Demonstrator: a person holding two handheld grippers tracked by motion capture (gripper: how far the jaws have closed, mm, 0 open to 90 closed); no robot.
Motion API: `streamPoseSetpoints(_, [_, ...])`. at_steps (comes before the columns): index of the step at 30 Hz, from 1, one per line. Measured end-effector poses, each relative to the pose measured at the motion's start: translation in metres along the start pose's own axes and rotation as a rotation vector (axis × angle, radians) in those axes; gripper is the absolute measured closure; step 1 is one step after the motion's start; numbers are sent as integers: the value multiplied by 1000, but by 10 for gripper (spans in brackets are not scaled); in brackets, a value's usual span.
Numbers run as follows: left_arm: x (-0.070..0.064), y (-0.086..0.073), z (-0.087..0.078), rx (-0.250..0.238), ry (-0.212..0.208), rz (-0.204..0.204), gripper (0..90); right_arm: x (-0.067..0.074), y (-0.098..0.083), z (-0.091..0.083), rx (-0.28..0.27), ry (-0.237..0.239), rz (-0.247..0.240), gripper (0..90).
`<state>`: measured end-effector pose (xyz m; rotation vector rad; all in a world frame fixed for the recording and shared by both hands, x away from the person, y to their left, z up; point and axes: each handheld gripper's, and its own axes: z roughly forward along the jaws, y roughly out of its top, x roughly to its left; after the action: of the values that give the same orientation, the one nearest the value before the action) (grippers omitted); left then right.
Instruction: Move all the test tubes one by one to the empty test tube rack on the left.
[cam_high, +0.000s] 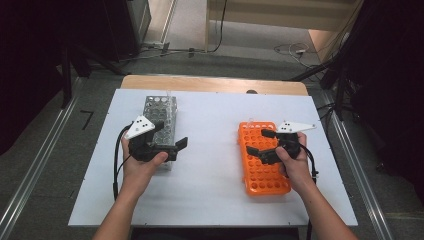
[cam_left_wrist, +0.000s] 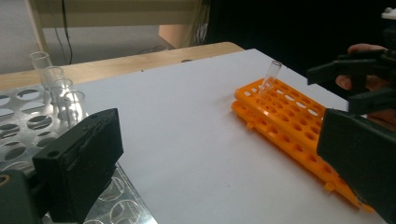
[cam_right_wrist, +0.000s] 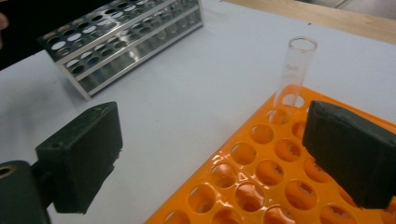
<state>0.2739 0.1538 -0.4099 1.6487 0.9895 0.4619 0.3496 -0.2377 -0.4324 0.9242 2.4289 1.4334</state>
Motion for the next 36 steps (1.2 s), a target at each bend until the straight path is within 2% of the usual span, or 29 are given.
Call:
streamPoseSetpoints(2, [-3,-1,-1,-2,-6,0,0,-4,2,3,1,-9,11,70])
streamPoseSetpoints(7, [-8,-4,-3,-5,-11,4,0,-15,5,13,18,-55,43,199])
streamPoseSetpoints(9, [-9,-4,-5,-4,-10,9,0,-19,6,17,22,-48,62,209])
streamPoseSetpoints(13, [-11,-4,-7,-6,-9,14,0,-25,10,26,40,-73,88,299])
streamPoseSetpoints(19, [-15,-6,-4,6,-19,21,0,-36,13,36,57,-109,146,483])
streamPoseSetpoints(25, [-18,-7,-2,14,-27,29,0,-39,13,47,101,-119,141,595])
streamPoseSetpoints(36, [-20,-7,0,22,-29,36,0,-37,16,57,148,-145,128,677])
